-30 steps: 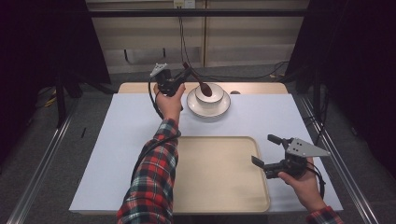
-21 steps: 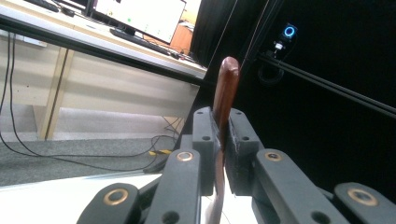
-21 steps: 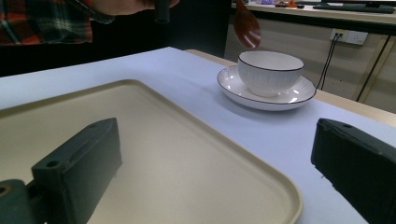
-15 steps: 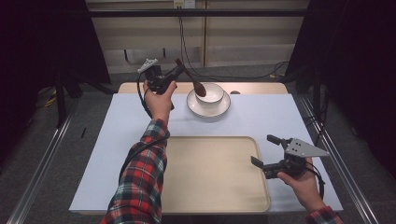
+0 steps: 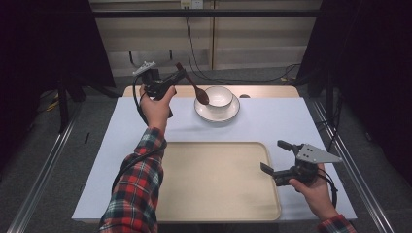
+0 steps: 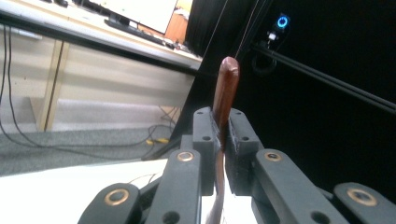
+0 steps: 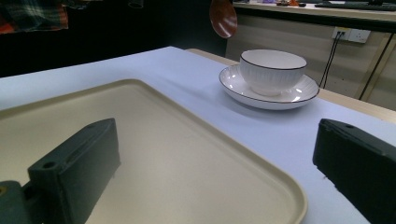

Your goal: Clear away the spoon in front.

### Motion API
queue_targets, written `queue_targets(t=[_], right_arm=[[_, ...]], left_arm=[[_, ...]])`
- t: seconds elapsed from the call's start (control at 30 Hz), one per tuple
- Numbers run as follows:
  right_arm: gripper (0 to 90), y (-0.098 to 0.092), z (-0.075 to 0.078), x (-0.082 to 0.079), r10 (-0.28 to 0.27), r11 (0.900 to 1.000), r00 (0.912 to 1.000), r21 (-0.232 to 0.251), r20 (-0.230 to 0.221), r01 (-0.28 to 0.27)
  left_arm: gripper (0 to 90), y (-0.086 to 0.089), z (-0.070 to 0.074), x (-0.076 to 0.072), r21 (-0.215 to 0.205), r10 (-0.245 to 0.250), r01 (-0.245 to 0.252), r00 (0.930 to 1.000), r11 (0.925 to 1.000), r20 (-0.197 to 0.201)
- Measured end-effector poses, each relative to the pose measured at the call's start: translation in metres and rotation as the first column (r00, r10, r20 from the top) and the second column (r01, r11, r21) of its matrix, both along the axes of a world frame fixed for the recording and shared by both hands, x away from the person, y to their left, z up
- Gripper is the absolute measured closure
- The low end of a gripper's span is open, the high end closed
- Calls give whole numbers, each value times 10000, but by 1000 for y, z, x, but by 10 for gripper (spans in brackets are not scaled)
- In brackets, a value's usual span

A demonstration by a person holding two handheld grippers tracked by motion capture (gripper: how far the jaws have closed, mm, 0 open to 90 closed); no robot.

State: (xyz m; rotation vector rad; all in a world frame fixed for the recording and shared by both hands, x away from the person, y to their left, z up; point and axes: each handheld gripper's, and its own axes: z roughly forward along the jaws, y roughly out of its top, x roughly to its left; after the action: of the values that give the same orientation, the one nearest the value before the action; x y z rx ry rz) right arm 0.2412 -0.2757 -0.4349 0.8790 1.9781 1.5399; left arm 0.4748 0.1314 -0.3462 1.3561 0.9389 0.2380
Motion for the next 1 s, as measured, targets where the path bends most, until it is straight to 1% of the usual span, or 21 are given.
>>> queue_targets(t=[0.07, 0.1, 0.13, 0.2, 0.23, 0.3, 0.37, 0.47, 0.5, 0.57, 0.6, 0.63, 0.67, 0.73, 0.77, 0.83, 0.87, 0.9, 0.93, 0.97, 1.0], right_arm=[[2, 0, 0, 0, 17, 10000, 10000, -25, -19, -17], [2, 0, 0, 0, 61, 10000, 10000, -78, 32, -61], [2, 1, 0, 0, 33, 10000, 10000, -43, 15, -33], [2, 1, -1, 0, 54, 10000, 10000, -42, -9, -54], [1, 1, -1, 1, 52, 10000, 10000, -51, 1, -52], [2, 2, -1, 1, 26, 10000, 10000, -5, -5, -26], [2, 2, -2, 1, 49, 10000, 10000, -45, -7, -49], [1, 2, -1, 0, 77, 10000, 10000, -40, -13, -77], [2, 3, -2, 0, 114, 9999, 9999, -41, -7, -114], [2, 3, -2, 0, 124, 9999, 9999, -46, -27, -125], [2, 3, -2, 0, 138, 9999, 9999, -58, -8, -138], [2, 3, -2, 1, 245, 9996, 9997, -106, -5, -245], [2, 3, -2, 0, 158, 9999, 9998, -47, -77, -158], [1, 3, -2, 0, 170, 9998, 9998, -95, -61, -171], [0, 3, -2, 1, 240, 9996, 9997, -133, -26, -241], [0, 3, -2, 1, 230, 9997, 9997, -122, -28, -230], [0, 3, -2, 1, 236, 9997, 9997, -112, -29, -237], [0, 4, -2, 0, 178, 9998, 9998, -75, -69, -179], [0, 4, -2, 0, 168, 9998, 9998, -79, -92, -169], [0, 4, -2, 0, 133, 9999, 9999, -46, -99, -134], [0, 4, -2, 0, 133, 9999, 9999, -46, -99, -134]], left_arm=[[841, 2, 1, -2, 24, -32, 32, 10000, 10000, 19], [842, 4, 2, -3, 138, -91, 90, 9999, 9999, 88], [842, 4, 3, -5, -82, -61, 62, 10000, 9999, 64], [843, 7, 5, -7, 102, -236, 235, 9997, 9997, 80], [842, 10, 7, -9, 261, -252, 250, 9997, 9993, 65], [843, 11, 7, -10, 240, -330, 328, 9994, 9992, 91], [843, 14, 8, -13, 433, -328, 324, 9994, 9985, 85], [844, 16, 8, -14, 427, -442, 439, 9990, 9981, 61], [844, 17, 8, -15, 508, -520, 518, 9986, 9974, 23], [844, 19, 7, -17, 507, -484, 483, 9988, 9975, -5], [844, 19, 7, -17, 413, -615, 616, 9981, 9972, -50], [844, 20, 8, -19, 457, -654, 655, 9978, 9968, -38], [844, 20, 8, -20, 471, -661, 661, 9978, 9967, -25], [844, 19, 8, -21, 447, -606, 606, 9982, 9972, -31], [844, 20, 8, -22, 603, -729, 729, 9973, 9955, -20], [844, 20, 8, -24, 742, -820, 817, 9966, 9939, 7], [844, 21, 8, -25, 779, -881, 879, 9961, 9931, -10], [844, 21, 8, -26, 723, -913, 914, 9958, 9932, -44], [844, 20, 8, -27, 558, -797, 801, 9968, 9952, -100], [845, 22, 7, -28, 796, -1029, 1032, 9947, 9915, -81], [845, 22, 7, -29, 775, -1031, 1035, 9946, 9916, -103]])
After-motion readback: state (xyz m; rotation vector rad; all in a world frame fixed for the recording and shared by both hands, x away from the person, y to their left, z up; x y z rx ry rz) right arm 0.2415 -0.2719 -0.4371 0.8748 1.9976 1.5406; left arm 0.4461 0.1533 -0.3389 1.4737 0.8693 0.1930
